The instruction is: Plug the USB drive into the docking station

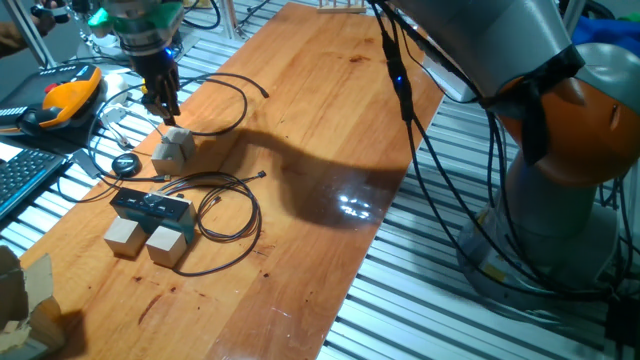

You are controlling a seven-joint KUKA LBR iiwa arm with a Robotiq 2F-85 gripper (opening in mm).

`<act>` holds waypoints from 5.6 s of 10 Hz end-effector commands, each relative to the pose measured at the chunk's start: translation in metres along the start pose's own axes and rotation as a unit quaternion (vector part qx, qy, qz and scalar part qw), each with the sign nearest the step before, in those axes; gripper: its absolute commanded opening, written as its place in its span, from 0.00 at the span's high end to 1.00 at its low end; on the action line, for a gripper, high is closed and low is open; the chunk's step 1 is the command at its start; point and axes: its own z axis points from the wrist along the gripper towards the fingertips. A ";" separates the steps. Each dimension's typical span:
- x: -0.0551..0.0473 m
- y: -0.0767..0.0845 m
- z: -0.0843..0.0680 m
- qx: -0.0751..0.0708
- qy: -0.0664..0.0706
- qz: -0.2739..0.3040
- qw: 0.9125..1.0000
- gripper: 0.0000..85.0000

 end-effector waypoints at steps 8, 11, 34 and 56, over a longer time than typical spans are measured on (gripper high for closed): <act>-0.011 0.002 0.003 -0.004 -0.004 -0.004 1.000 0.60; -0.011 0.002 0.003 -0.004 -0.005 -0.001 1.000 0.60; -0.033 -0.005 0.053 -0.012 -0.023 -0.040 0.999 0.60; -0.027 0.005 -0.006 -0.037 -0.012 0.026 0.999 1.00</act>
